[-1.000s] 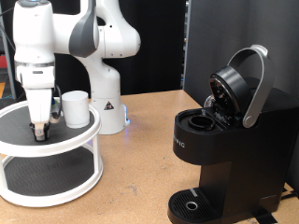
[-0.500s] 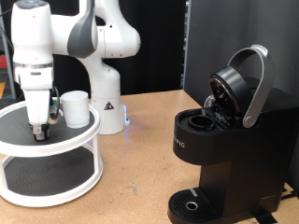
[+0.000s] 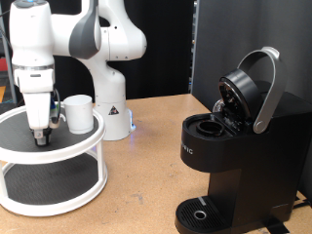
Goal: Make a cup of coffee with the keurig machine
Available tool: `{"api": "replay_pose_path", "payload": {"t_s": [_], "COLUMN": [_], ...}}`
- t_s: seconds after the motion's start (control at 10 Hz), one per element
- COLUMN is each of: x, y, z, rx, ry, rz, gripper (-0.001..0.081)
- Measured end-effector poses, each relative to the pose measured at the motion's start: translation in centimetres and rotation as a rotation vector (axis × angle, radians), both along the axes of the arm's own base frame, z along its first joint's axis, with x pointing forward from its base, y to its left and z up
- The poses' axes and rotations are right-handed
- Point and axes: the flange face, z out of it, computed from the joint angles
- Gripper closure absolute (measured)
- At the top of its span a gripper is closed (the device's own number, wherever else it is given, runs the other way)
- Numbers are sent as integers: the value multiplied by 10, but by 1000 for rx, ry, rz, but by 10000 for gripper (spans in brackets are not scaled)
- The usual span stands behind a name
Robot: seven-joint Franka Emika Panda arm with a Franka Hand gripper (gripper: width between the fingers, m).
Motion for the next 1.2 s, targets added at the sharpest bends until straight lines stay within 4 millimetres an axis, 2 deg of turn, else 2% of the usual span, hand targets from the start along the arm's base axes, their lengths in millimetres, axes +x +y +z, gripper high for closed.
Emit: {"api": "replay_pose_path", "payload": {"t_s": [0.2, 0.6, 0.7, 0.9, 1.0, 1.2], "x": [1, -3, -5, -5, -3, 6], "y": [-5, -16, -16, -15, -9, 14], "z": [22, 83, 90, 88, 90, 104], "rx": [42, 66, 71, 85, 114, 185], "ry": [2, -18, -16, -11, -11, -37], "rz": [9, 30, 32, 23, 10, -16], "gripper": [342, 342, 342, 342, 342, 342]}}
